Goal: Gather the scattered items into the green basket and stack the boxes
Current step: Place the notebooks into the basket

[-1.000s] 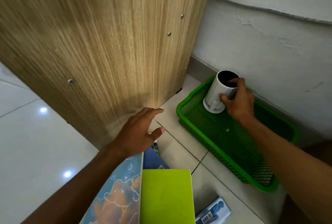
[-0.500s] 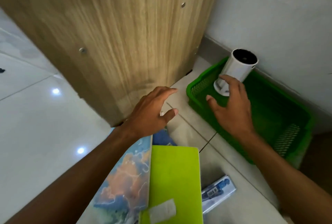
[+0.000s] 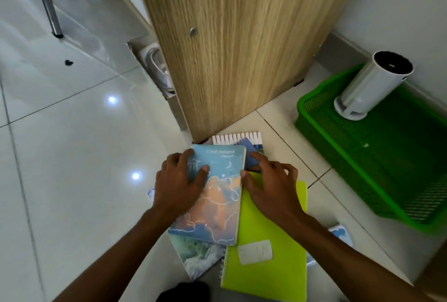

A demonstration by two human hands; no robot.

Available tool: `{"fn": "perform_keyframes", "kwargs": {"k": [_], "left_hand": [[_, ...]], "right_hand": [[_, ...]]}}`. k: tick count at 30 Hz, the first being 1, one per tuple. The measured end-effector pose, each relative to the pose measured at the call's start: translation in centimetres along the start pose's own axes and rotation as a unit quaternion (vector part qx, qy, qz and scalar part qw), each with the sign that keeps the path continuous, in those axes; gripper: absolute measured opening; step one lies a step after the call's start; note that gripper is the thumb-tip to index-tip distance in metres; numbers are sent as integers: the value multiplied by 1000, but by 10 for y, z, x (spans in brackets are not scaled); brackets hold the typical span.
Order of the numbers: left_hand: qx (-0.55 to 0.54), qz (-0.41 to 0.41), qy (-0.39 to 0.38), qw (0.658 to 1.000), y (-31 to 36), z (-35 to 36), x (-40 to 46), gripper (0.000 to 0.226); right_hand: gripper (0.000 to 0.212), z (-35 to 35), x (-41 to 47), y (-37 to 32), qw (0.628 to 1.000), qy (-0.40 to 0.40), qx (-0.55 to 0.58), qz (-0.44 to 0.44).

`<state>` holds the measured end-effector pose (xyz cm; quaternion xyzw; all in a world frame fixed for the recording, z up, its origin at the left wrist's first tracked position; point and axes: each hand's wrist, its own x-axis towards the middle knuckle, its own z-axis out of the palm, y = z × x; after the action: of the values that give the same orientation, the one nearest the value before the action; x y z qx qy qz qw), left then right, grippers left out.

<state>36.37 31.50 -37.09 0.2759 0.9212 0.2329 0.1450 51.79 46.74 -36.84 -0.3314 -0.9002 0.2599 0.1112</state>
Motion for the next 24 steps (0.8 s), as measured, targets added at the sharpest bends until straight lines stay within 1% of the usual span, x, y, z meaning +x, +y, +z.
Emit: {"fn": "perform_keyframes", "kwargs": {"k": [3,5,7,8,11,14,16,19,21,24], "left_hand": [[-19,-50,15,998,1,3,-1,75],[-49,-75,19,996,7,3,2,79],[-43,-95,36,994,12,0,6,80],[-53,-95,47,993,15,-3,6,77],[-142,-79,49,985,30,-10,4,62],[-175,-53,44,982,49,-11,-4,53],[-193,-38,24,980,63,-4,-16,50],[-155,-14,-17,988,76,11,-38,51],[-116,-20,-45,992,79,21,-49,54],[-29,-32,-63,997,82,31,-64,60]], "right_hand": [[48,7,3,-4,999,-19,36,18],[47,9,4,-8,998,-16,53,13],[46,6,4,-13,998,-7,69,7],[47,3,4,-15,997,1,77,9],[54,-14,0,-16,994,39,93,33],[52,-30,-10,-8,992,78,86,51],[52,-36,-21,2,990,92,76,70],[53,-40,-44,20,987,105,47,115],[51,-39,-62,31,984,109,30,139],[45,-33,-88,42,980,94,55,165]]}}
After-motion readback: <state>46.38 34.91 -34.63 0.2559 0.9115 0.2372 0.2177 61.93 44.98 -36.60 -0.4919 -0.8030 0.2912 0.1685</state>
